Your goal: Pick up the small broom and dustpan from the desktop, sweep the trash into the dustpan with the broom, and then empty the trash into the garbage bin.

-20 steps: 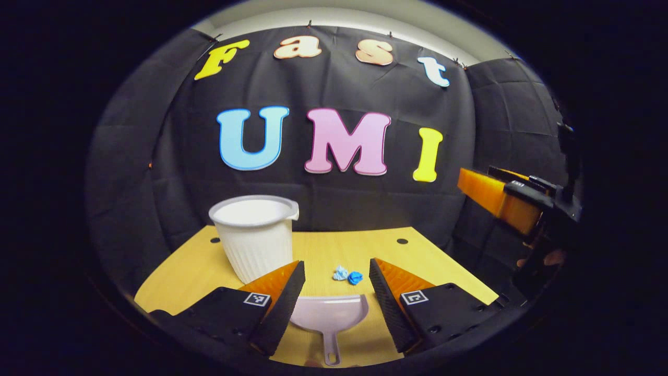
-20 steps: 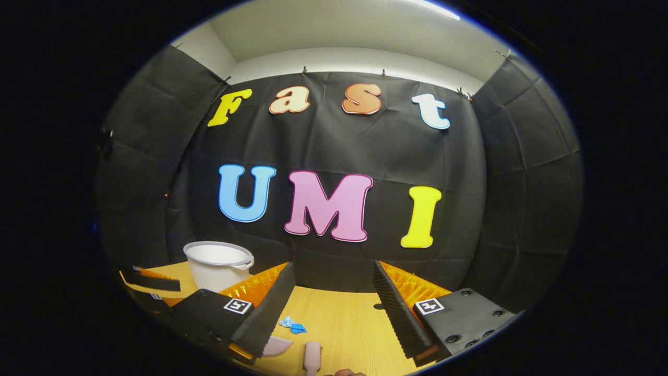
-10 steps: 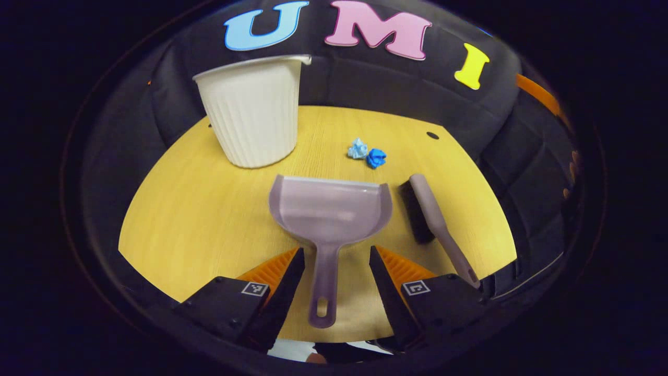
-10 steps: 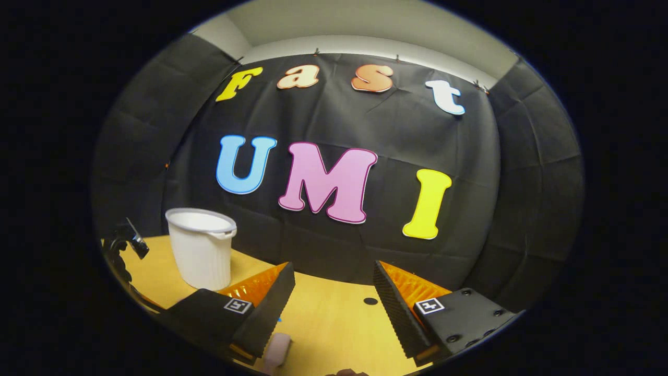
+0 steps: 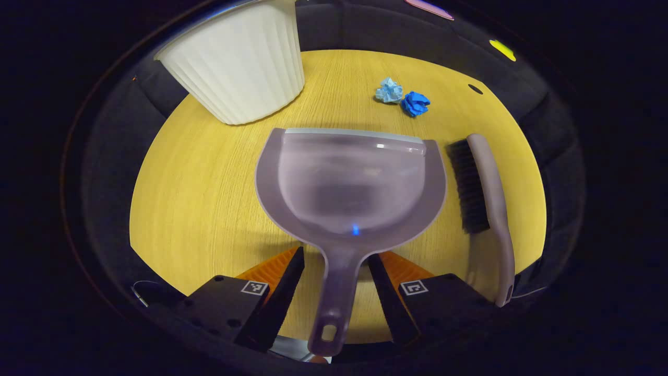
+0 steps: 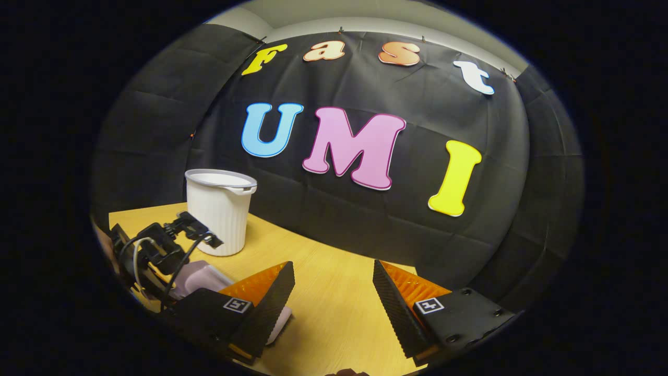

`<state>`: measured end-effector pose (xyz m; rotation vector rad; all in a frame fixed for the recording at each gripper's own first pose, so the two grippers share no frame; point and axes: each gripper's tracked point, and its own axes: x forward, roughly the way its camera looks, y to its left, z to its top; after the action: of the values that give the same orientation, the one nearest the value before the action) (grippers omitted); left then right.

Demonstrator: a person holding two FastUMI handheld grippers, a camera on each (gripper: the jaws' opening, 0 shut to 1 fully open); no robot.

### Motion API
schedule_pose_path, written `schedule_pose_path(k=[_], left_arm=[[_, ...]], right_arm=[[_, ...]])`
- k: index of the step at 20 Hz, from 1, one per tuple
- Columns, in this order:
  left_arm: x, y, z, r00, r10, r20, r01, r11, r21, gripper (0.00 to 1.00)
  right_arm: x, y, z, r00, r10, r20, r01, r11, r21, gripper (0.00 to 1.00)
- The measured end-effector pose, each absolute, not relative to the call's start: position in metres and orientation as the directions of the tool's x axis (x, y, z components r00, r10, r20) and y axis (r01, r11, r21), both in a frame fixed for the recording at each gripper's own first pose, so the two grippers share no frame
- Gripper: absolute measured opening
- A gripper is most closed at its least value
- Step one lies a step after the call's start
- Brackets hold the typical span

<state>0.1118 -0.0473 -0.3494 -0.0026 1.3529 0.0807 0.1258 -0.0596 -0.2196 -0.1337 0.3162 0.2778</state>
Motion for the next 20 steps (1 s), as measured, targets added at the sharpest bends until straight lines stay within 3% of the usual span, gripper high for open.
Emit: schedule_pose_path(k=[4, 5, 6, 7, 13, 14, 17, 20], left_arm=[[0.117, -0.044, -0.352, 0.161, 0.077, -0.984, -0.027, 0.997, 0.074, 0.63], [0.119, -0.044, -0.355, 0.154, 0.075, -0.985, -0.017, 0.997, 0.074, 0.46], [0.117, -0.048, -0.354, 0.136, 0.048, -0.989, -0.01, 0.999, 0.047, 0.45], [0.12, -0.048, -0.355, 0.138, 0.045, -0.989, 0.007, 0.999, 0.046, 0.36], [0.119, -0.045, -0.355, 0.109, -0.003, -0.994, 0.081, 0.997, 0.006, 0.29], [0.12, -0.044, -0.355, 0.115, -0.011, -0.993, 0.092, 0.996, 0.0, 0.3], [0.122, -0.043, -0.355, 0.14, -0.051, -0.989, 0.116, 0.993, -0.034, 0.29], [0.123, -0.041, -0.355, 0.169, -0.09, -0.981, 0.138, 0.988, -0.066, 0.28]], right_arm=[[0.097, -0.045, -0.247, 0.842, 0.269, -0.468, -0.27, 0.961, 0.065, 0.99], [0.091, -0.041, -0.254, 0.828, 0.268, -0.493, -0.275, 0.959, 0.06, 0.98], [0.085, -0.038, -0.257, 0.822, 0.262, -0.506, -0.287, 0.957, 0.028, 0.98], [0.083, -0.034, -0.26, 0.816, 0.256, -0.519, -0.296, 0.955, 0.005, 0.98], [0.056, -0.013, -0.298, 0.647, 0.249, -0.721, -0.23, 0.965, 0.127, 0.98], [0.055, -0.012, -0.305, 0.619, 0.243, -0.746, -0.23, 0.965, 0.123, 0.94], [0.017, 0.001, -0.341, 0.373, 0.237, -0.897, -0.228, 0.961, 0.159, 0.98], [-0.008, -0.004, -0.359, 0.153, 0.186, -0.971, -0.191, 0.969, 0.156, 0.96]])
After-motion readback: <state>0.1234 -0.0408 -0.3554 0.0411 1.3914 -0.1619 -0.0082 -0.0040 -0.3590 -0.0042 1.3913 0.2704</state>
